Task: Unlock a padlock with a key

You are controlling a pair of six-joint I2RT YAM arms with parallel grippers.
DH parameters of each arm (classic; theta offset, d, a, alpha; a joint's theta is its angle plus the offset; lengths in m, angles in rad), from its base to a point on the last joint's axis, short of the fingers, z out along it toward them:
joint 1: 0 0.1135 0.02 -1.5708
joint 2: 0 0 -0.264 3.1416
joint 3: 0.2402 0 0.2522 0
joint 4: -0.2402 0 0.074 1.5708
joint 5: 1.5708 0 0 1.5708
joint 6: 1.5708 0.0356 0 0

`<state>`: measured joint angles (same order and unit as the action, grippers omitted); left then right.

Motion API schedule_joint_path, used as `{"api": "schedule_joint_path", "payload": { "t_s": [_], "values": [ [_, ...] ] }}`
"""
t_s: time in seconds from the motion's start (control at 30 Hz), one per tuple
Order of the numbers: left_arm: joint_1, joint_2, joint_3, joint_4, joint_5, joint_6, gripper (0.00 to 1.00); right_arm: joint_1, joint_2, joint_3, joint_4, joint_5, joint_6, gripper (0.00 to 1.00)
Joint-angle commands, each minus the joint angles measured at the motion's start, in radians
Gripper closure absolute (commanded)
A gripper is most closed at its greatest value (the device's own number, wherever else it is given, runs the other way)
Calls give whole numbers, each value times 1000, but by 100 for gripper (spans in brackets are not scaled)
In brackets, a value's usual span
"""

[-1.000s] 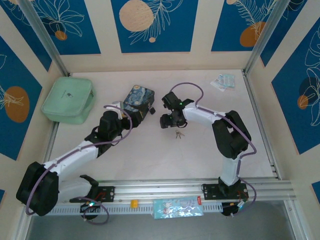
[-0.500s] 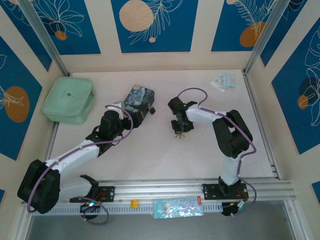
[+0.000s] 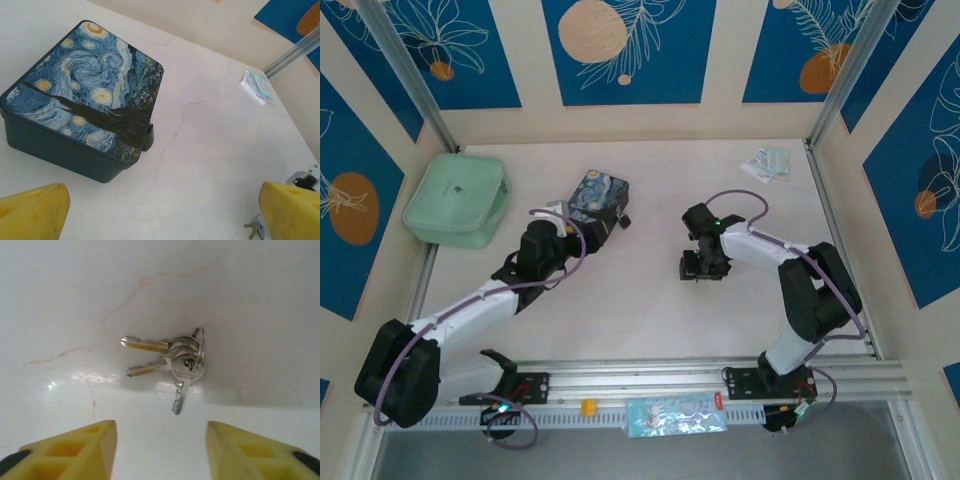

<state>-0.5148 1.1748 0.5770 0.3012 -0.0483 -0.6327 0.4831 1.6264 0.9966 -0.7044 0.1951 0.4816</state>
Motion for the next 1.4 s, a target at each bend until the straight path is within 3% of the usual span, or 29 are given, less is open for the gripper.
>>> {"api": "schedule_joint_path", "payload": {
  "t_s": [0.0,0.2,0.43,0.63,0.87,1.13,1.37],
  "values": [
    [1,9,21,37,31,-22,4,-1,0,50,-3,47,-46,46],
    [1,-10,-4,44,28,-42,4,17,134,120,-38,111,-105,48],
    [1,-34,-14,42,13,-43,4,16,177,127,-57,147,-79,61],
    [-1,-19,0,73,56,-65,4,7,183,134,-74,118,-41,79],
    [-22,32,-7,179,134,-146,4,-26,114,51,41,-25,16,99],
    [-113,139,-41,375,144,-297,6,-60,-49,-110,263,-273,184,100],
    [-188,264,-7,463,172,-347,7,-76,-188,-253,501,-425,359,100]
  ]
}}
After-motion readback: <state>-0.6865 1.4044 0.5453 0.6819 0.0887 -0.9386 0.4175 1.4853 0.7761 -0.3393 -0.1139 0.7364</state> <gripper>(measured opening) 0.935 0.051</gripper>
